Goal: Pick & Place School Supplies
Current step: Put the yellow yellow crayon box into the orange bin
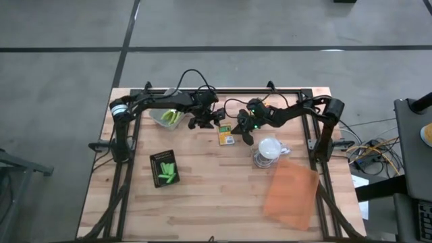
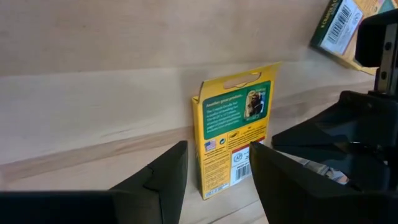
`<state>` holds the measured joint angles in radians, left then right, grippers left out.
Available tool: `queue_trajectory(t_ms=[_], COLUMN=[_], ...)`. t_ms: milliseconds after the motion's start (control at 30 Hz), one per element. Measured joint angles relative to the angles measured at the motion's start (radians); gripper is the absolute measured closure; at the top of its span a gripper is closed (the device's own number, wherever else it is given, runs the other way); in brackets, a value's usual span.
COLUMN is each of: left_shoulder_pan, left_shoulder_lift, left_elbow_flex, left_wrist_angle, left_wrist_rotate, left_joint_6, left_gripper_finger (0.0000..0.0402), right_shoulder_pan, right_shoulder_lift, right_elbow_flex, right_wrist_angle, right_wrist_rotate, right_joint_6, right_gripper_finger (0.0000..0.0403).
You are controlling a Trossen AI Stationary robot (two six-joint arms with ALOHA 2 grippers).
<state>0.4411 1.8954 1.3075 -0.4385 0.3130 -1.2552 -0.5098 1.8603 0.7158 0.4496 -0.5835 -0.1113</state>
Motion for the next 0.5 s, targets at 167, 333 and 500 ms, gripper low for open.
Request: queue_trajectory(t_ms=[167, 333, 500], left_shoulder_pan=[-0.005, -0.007, -0.012], left_shoulder_lift=[0.000, 0.000, 0.000], left_elbow_flex=[-0.001, -0.002, -0.003], left_wrist_angle=[-0.006, -0.009, -0.015], left_wrist_rotate=[-0.002, -0.009, -0.008], left_joint_6=[0.002, -0.003, -0.021], left_gripper_finger=[0.0225, 0.0225, 0.0225], right_shoulder_pan=[0.002, 0.004, 0.003], right_shoulder_lift=[0.001, 0.001, 0.001], right_elbow_flex=[0.000, 0.004, 0.013], right_wrist_angle=[0.002, -0.001, -0.028], right_wrist_rotate=[0.001, 0.007, 0.008], right_joint_6=[0.009, 0.008, 0.022], right_gripper_finger=[0.0394, 0.0394, 0.0394])
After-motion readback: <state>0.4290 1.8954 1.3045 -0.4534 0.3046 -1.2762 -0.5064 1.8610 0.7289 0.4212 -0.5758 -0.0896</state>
